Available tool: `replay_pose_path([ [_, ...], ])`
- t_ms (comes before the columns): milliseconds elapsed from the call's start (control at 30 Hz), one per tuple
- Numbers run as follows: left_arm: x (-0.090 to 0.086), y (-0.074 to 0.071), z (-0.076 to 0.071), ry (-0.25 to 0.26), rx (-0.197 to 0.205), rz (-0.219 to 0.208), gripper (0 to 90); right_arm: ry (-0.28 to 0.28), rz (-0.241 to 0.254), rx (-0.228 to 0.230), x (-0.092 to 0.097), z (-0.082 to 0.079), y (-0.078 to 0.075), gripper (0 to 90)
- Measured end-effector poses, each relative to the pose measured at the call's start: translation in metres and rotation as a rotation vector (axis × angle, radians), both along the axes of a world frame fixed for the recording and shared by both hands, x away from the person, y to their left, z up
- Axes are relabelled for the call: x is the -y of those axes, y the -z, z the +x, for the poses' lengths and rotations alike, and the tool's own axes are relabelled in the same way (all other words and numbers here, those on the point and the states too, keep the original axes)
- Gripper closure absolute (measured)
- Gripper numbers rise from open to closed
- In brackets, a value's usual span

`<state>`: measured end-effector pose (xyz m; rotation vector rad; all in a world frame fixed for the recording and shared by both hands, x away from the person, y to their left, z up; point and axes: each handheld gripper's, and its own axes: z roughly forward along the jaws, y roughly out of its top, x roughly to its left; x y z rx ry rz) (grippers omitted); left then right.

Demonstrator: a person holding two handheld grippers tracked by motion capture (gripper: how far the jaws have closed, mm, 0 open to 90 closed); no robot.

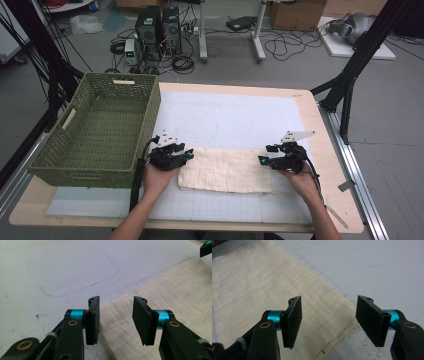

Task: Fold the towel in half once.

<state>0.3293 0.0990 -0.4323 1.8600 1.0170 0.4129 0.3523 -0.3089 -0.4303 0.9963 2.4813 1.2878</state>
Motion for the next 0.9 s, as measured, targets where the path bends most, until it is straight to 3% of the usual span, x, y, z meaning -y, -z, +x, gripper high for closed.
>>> replay_pose_path([
  [233,-0.001,-0.001,0.005,0.002,-0.016,-0.003,58.9,-0.005,0.003,-0.007,-0.004,0.003,-0.004,37.7],
  [533,0.002,-0.017,0.016,0.001,0.001,0.009,59.4,-0.009,-0.016,0.003,-0.008,0.018,-0.022,38.3],
  [900,0.002,-0.012,0.019,0.000,-0.014,0.032,60.7,-0.002,-0.042,-0.016,-0.006,0.022,-0.016,38.7],
])
